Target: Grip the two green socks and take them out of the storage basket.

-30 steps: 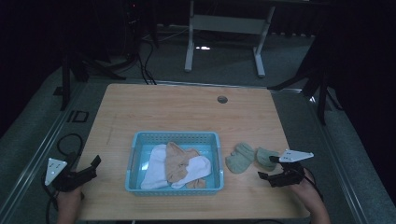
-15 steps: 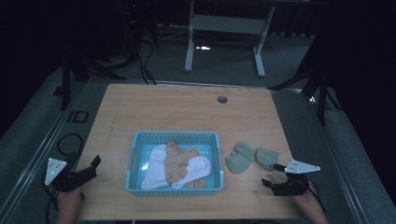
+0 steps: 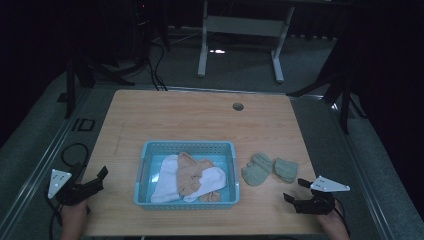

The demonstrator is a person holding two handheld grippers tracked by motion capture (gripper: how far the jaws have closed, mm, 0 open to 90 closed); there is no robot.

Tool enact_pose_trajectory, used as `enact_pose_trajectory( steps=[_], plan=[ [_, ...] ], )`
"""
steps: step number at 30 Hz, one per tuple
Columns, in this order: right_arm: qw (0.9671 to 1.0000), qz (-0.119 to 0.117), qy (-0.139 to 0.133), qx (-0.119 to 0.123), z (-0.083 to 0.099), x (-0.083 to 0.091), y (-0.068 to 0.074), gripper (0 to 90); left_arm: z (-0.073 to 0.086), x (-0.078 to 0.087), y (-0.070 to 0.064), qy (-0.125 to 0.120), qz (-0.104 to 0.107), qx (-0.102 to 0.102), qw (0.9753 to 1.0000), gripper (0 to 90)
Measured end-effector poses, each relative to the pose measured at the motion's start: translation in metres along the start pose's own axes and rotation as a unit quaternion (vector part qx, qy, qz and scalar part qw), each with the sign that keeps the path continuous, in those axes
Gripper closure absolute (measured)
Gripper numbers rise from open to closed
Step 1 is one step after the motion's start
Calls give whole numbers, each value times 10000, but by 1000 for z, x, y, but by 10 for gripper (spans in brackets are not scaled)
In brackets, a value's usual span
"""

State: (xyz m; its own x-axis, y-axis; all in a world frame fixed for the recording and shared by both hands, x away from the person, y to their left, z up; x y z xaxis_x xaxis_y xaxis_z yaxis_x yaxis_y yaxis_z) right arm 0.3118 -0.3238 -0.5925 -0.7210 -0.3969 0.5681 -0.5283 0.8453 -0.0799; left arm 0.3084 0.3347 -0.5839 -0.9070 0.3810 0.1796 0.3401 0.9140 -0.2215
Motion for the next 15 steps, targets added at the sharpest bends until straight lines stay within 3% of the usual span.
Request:
enact_pose_trajectory(
  steps=[7, 15],
  plan=[
    [9996, 183, -158, -177, 1, 3, -5, 138, 0, 0, 0, 1, 2, 3, 10000, 8],
    [9993, 236, -200, -205, 5, 4, -8, 138, 0, 0, 0, -6, 5, 8, 10000, 8]
  ],
)
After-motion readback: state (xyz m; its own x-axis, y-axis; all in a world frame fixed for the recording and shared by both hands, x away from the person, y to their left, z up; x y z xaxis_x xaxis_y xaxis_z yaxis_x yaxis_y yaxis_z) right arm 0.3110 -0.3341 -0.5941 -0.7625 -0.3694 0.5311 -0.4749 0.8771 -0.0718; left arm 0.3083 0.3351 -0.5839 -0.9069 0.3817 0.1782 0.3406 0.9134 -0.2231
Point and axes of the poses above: each handheld gripper's, and its own axes: x roughly backward along the jaws, z roughly out of its underside, y roughly to its left, the point moved 8 cm from there along -x, roughly forward along the jaws, and after that the axes turned 12 degrees about z, right-handed, at the moved point
